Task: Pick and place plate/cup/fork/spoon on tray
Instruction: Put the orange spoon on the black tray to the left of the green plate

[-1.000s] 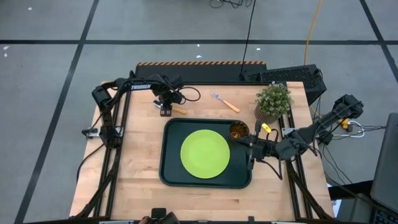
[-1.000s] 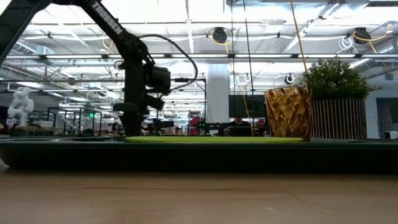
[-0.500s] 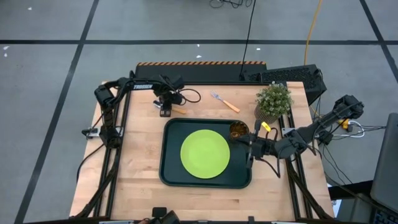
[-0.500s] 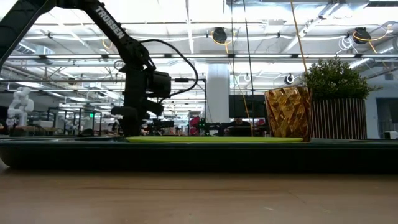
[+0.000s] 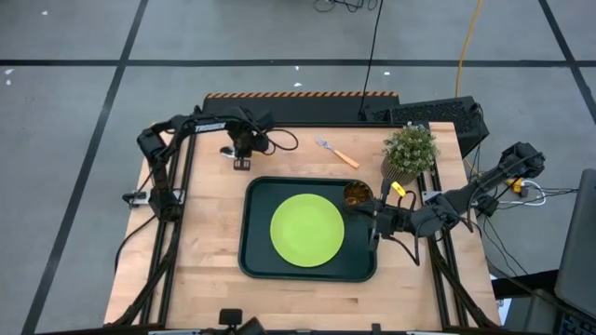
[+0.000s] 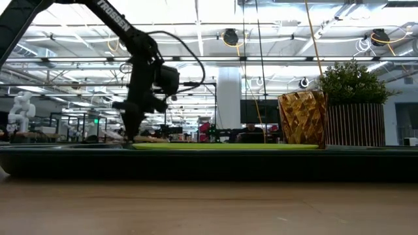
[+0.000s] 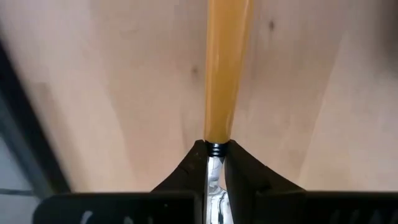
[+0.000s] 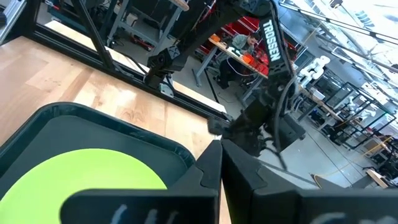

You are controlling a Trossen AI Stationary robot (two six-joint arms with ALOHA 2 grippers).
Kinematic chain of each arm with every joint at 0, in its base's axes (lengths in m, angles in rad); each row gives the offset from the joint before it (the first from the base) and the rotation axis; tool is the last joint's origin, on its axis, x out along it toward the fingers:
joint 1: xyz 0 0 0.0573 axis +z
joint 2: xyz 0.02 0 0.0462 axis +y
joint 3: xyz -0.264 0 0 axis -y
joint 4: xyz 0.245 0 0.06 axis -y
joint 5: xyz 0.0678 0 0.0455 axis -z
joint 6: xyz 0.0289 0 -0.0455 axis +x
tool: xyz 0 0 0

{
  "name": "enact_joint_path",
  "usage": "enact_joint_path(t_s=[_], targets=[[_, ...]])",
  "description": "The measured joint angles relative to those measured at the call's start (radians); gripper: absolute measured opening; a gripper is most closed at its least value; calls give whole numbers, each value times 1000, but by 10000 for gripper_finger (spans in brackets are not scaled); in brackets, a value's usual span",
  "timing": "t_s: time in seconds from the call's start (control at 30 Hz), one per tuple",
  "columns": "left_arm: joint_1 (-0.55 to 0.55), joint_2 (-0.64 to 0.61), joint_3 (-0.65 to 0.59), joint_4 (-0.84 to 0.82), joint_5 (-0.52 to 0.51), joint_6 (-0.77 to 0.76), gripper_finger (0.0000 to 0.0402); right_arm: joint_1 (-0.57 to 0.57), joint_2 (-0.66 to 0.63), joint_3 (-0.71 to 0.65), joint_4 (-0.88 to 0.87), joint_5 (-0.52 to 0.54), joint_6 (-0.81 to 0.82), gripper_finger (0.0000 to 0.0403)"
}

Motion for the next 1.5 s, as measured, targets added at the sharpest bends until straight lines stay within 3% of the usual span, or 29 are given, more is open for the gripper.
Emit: enact_joint_path(t_s=[0.2,0.43,0.73,0.9,1.13,1.27,1.5], targets=[[-80,-48,114,-180,34,-19,29,0,0,0,-17,0,15,0],[-314,-114,134,-303,71,73,29,0,0,0,-58,2,46,0],[-610,-132,134,-281,72,84,29,0,-3,0,-56,3,80,0],[-732,-133,134,-282,72,172,29,0,-3,0,-52,3,90,0],[-806,-133,126,-246,72,261,29,0,-3,0,-51,4,94,0],[-834,-132,98,-225,72,420,30,0,-3,0,-51,4,92,0],[-846,-132,-22,-162,76,532,30,0,-3,0,-51,4,78,0]])
